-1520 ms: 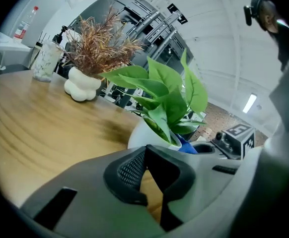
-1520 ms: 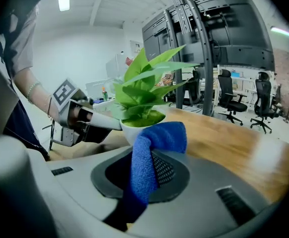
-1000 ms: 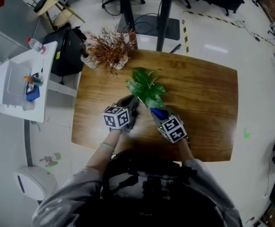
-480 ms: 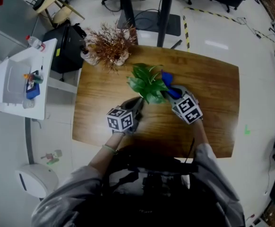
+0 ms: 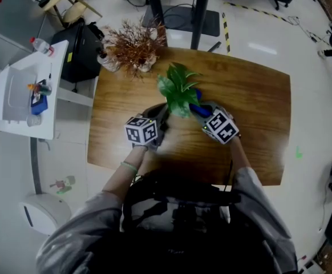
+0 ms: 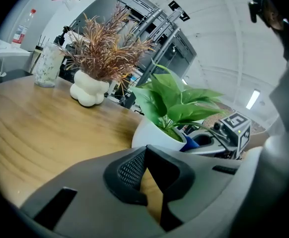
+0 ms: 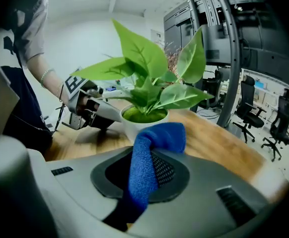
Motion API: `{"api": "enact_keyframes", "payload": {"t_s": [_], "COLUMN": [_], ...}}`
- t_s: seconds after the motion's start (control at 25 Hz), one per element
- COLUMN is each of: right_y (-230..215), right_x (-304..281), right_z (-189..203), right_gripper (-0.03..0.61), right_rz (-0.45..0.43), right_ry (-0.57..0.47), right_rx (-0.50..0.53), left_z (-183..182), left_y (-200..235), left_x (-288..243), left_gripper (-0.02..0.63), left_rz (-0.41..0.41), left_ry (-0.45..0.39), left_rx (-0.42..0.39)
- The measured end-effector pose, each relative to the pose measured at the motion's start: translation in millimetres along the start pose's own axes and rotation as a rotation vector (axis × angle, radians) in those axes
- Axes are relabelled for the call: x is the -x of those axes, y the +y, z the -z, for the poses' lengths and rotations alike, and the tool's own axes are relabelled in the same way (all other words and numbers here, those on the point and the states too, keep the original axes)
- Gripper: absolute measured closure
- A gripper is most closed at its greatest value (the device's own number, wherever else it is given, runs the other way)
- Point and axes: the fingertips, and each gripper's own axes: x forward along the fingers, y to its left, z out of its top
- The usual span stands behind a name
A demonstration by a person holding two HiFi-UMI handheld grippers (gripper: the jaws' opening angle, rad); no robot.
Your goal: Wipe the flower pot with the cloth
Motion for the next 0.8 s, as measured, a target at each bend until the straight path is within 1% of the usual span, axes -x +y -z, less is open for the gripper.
{"api": "enact_keyframes", "payload": {"t_s": [0.12, 0.32, 0.48, 0.56, 0.64, 0.8], "right_y": [15, 28, 28, 23, 22, 34], "right_x": [-10, -23, -24, -18, -7, 19], "right_z": [8, 6, 3, 5, 5, -3], "right_gripper": [0.526, 0.526, 0.526, 0.526, 0.526, 0.526], "right_rz": [-0.003, 0.008, 0.051, 0.098, 0.149, 0.232], "right_ry": [0.013, -0.001, -0.017, -0.043, -0.075, -0.163], "right_rx": [-0.025, -0.092, -0.159, -0.222, -0.307, -0.465], "left_z": [-8, -21, -25, -26, -25, -19], "left_y": [8, 20, 21, 18, 15, 6], "left_x": [-6, -14, -11, -5, 5, 30], "left_gripper": [0.609, 0.609, 0.609, 0.609, 0.609, 0.609], "left_rz": [-0.008, -0.022, -0.011, 0.002, 0.014, 0.039], "left_ry": [-0.006, -0.011, -0.015, -0.026, -0.036, -0.044], "left_rx": [-0.004, -0.003, -0.004, -0.006, -0.005, -0.03]}}
